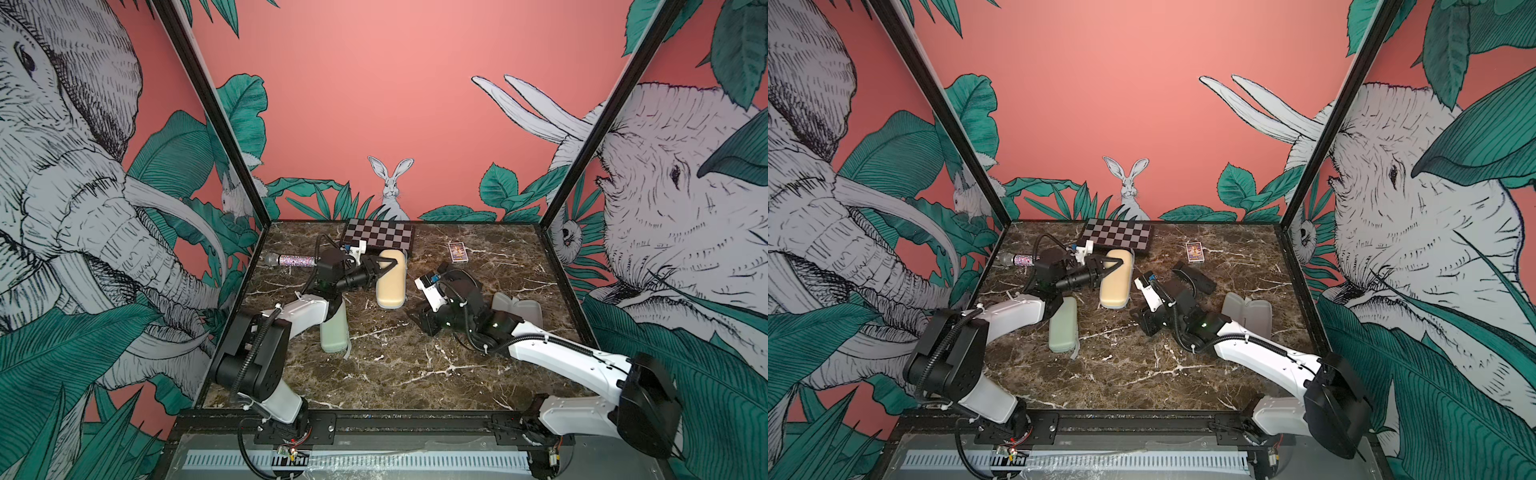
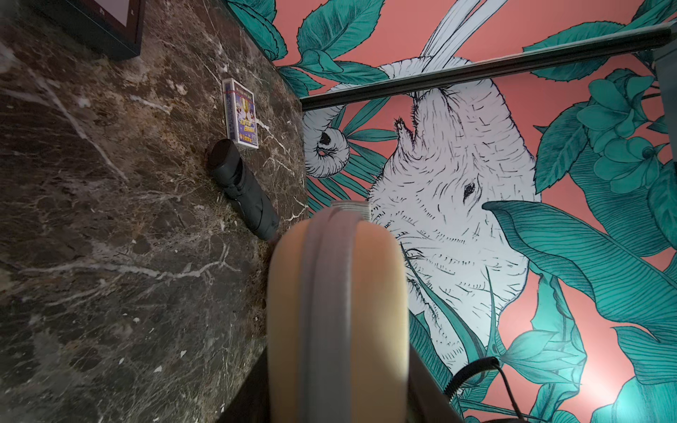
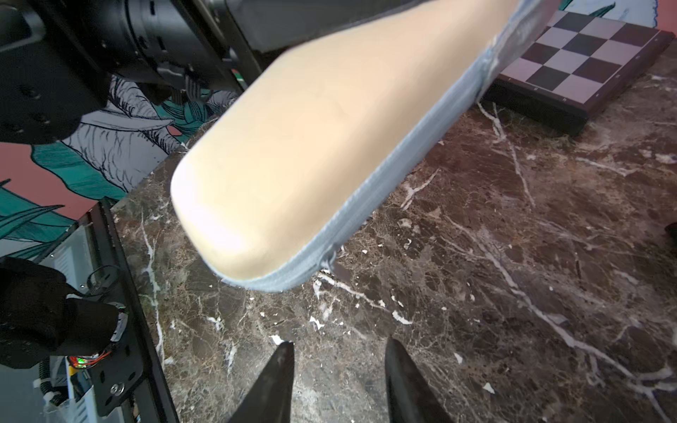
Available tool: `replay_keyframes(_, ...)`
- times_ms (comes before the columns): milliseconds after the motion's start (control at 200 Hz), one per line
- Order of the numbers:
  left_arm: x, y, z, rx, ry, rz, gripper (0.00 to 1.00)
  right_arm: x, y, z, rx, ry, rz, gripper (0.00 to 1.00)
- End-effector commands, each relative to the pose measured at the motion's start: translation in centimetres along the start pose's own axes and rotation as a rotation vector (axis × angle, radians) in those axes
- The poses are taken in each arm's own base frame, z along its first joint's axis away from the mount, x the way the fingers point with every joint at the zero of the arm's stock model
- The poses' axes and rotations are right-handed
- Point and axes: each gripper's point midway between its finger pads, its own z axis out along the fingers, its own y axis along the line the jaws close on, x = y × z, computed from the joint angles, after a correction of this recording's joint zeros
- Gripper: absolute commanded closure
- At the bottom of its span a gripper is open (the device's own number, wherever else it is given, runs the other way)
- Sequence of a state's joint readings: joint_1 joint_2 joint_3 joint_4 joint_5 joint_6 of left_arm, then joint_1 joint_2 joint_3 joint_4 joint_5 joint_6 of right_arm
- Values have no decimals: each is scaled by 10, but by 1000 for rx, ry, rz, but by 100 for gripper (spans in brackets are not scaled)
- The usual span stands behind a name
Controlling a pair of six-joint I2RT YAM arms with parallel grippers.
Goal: Put umbrellas into zippered umbrella sleeves
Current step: Close the umbrella sleeve at the center of the board.
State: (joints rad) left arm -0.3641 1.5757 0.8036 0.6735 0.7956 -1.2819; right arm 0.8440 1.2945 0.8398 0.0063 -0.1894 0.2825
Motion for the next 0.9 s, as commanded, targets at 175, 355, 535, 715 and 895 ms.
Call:
replay_keyframes(175, 4, -49, -5, 106, 26, 95, 75, -24, 5, 6, 5, -37, -193, 61)
replay_keyframes(355, 8, -53, -4, 116, 43, 99, 76, -23, 3, 12, 19, -15, -289, 64)
replay_keyframes(535, 15, -54, -3, 122, 70, 100, 78, -28, 0, 13, 35, -51, -351, 65)
replay_keyframes(715, 19, -53, -3, 121, 83, 99, 79, -32, 0, 13, 40, -63, -386, 65)
replay_keyframes(895, 21, -52, -3, 121, 91, 100, 80, -35, 3, 14, 30, -68, -422, 71)
